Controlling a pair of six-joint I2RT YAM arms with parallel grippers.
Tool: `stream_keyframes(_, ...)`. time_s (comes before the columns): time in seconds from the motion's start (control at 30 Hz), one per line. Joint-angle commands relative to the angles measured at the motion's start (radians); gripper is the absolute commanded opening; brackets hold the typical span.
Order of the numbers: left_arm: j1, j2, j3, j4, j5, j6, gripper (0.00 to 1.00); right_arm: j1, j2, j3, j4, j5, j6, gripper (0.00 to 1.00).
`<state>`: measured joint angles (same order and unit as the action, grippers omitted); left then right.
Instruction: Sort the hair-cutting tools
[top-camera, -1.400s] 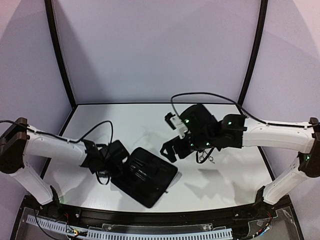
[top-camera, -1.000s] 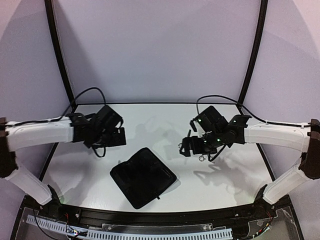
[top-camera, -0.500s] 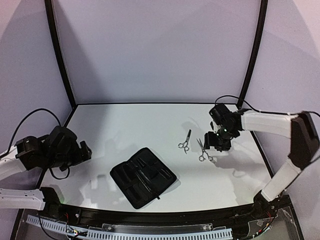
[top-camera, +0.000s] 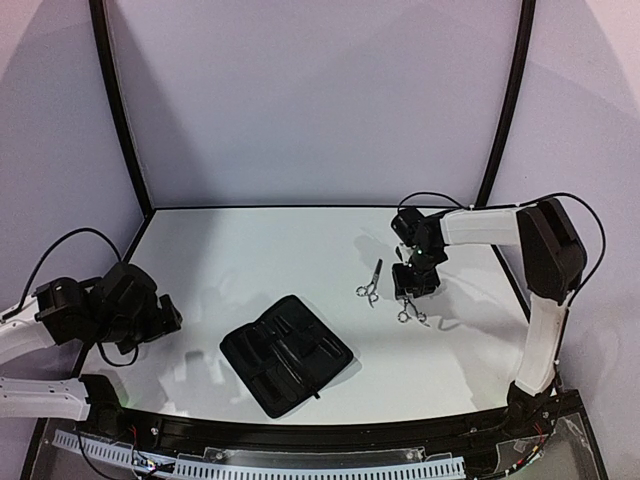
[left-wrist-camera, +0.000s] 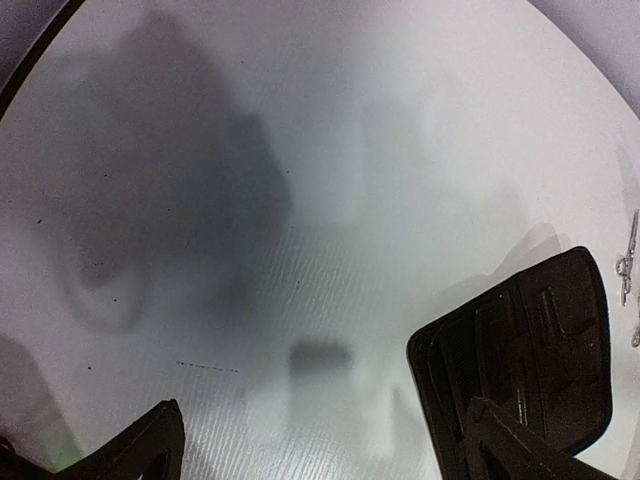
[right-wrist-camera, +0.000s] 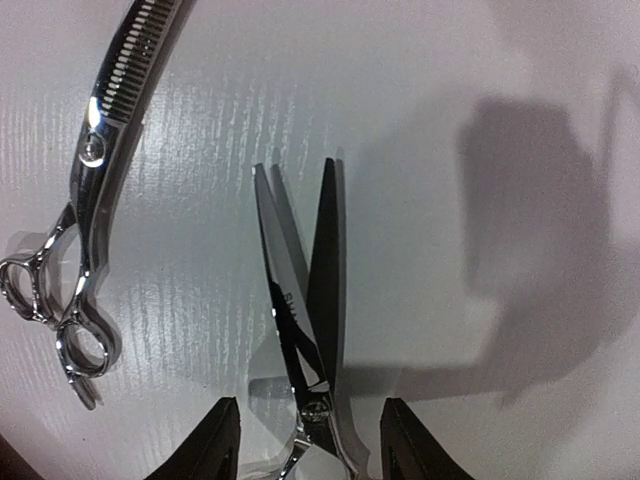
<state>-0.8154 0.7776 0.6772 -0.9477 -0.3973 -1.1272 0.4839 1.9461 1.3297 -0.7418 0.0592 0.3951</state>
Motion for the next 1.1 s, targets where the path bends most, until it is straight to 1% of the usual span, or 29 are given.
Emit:
stream_keyframes(0.0,0.001,-0.009,-0.018,-0.019,0.013,-0.009,0.99,-0.003,0.024,0.006,-0.044,0.015,-0.007,0.42)
stream_keyframes(0.13,0.001,-0.024,-0.020,-0.019,0.009,-0.007,0.99,0.000,0.039,-0.022,-0.039,0.013,-0.007,0.35)
stream_keyframes(0.2,0.001,-0.029,-0.023,-0.021,0.006,-0.008,0.99,0.004,0.051,-0.026,-0.041,0.025,-0.010,0.30)
stream_keyframes(0.33,0.001,-0.033,-0.034,-0.022,0.014,-0.017,0.99,0.019,0.076,-0.019,-0.046,0.048,-0.022,0.23)
stream_keyframes(0.53,0.001,-0.039,-0.045,-0.020,0.019,-0.032,0.99,0.065,0.096,0.003,-0.057,0.117,-0.037,0.01)
stream_keyframes(0.7,0.001,-0.054,-0.042,0.006,0.033,-0.021,0.99,0.097,0.020,0.009,-0.061,0.202,-0.069,0.00)
stream_keyframes(0.83,0.001,-0.061,-0.038,0.115,0.098,0.037,0.99,0.129,-0.115,-0.011,-0.039,0.251,-0.133,0.00)
stream_keyframes(0.97,0.001,-0.039,-0.034,0.297,0.220,0.084,0.99,0.189,-0.284,-0.078,0.048,0.186,-0.249,0.00)
stream_keyframes(1.07,0.001,0.007,-0.027,0.491,0.345,0.107,0.99,0.266,-0.403,-0.141,0.120,0.071,-0.358,0.00)
